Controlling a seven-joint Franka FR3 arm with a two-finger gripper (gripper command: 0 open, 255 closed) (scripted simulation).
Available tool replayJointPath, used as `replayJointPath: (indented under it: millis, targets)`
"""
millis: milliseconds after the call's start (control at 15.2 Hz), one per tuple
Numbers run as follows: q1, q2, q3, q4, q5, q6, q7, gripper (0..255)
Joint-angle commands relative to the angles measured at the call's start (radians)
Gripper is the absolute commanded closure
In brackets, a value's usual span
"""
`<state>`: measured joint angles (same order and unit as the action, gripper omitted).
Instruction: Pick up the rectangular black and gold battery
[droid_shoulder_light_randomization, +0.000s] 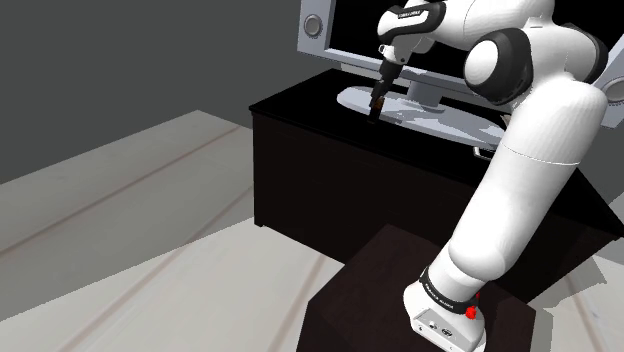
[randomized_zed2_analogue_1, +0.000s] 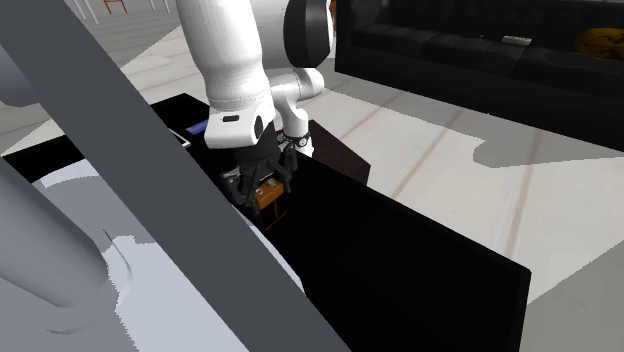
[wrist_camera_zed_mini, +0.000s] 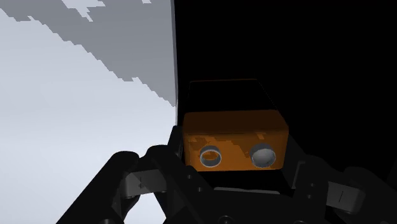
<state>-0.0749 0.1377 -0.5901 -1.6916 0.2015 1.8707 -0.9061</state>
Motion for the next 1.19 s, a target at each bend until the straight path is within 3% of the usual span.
replayJointPath:
  millis: [0, 198, 1122]
  targets:
    - [0.000, 0.001, 0.000, -0.001, 0.000, 0.000, 0.000, 255]
    - [0.001, 0.001, 0.001, 0.000, 0.000, -0.002, 0.002, 255]
    - [-0.016, 0.021, -0.007, 0.212, 0.005, -0.196, 0.018, 255]
